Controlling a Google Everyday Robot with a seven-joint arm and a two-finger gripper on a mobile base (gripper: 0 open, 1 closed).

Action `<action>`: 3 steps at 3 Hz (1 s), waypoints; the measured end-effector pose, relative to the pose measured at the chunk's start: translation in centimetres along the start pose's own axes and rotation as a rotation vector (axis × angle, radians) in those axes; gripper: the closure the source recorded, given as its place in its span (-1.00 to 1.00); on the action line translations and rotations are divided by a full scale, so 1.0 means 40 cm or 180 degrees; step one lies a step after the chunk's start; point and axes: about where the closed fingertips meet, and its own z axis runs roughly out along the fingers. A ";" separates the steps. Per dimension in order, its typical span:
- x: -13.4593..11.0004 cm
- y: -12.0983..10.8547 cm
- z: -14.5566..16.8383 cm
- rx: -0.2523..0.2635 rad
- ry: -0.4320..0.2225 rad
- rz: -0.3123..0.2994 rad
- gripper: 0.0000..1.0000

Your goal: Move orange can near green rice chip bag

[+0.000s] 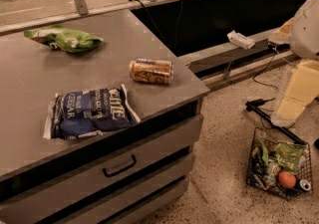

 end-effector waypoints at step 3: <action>-0.089 -0.110 0.047 -0.0018 -0.0055 -0.0310 -1.00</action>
Offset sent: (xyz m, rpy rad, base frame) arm 0.0297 0.0126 0.0006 0.0026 -0.0052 0.0666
